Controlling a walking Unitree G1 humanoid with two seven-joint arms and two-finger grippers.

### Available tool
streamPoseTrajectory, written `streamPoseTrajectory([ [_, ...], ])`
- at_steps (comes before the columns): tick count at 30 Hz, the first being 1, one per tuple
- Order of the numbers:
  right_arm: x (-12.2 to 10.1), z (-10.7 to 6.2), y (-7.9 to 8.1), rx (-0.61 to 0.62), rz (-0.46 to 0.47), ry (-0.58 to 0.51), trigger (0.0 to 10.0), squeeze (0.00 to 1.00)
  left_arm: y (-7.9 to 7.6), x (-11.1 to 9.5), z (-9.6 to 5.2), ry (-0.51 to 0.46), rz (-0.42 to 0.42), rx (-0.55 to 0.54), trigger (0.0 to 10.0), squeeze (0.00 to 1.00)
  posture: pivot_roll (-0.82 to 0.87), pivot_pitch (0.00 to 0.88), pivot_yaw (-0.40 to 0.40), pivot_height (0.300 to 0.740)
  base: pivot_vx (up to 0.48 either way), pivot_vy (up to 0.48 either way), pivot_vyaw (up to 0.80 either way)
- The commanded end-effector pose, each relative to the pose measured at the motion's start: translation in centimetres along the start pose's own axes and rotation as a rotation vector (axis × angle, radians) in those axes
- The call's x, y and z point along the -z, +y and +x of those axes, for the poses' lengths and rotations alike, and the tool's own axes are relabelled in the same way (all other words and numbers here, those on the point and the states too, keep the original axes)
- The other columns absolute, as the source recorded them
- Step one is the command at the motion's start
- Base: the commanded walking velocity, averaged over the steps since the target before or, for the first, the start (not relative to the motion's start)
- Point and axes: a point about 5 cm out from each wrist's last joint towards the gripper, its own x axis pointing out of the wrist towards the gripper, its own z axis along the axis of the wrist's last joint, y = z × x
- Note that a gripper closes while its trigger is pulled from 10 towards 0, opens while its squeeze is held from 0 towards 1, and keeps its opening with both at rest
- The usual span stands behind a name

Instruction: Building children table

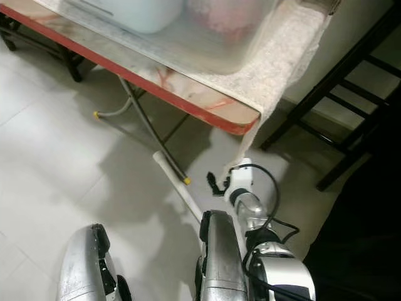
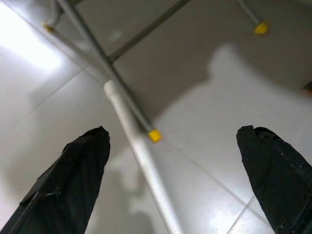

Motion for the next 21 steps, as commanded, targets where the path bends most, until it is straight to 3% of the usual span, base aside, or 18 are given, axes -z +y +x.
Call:
streamPoseTrajectory([
  [1, 0.8, -0.2, -0.1, 0.013, -0.003, 0.035, 10.0, 0.00, 0.3, 1.9, -0.9, 0.073, 0.006, -0.008, 10.0, 0.00, 0.09, 0.296, -0.041, 0.501, 0.000, 0.000, 0.80],
  [7, 1.0, -0.3, -0.2, 0.016, -0.020, 0.047, 10.0, 0.00, 0.7, 1.6, -1.2, 0.060, 0.009, -0.014, 10.0, 0.00, 0.10, 0.293, -0.043, 0.501, 0.000, 0.000, 0.80],
  [21, 1.7, -0.6, -0.6, 0.024, -0.017, 0.073, 10.0, 0.00, 1.1, 3.4, -1.9, 0.121, 0.030, -0.027, 10.0, 0.00, 0.09, 0.294, -0.042, 0.501, 0.000, 0.000, 0.80],
])
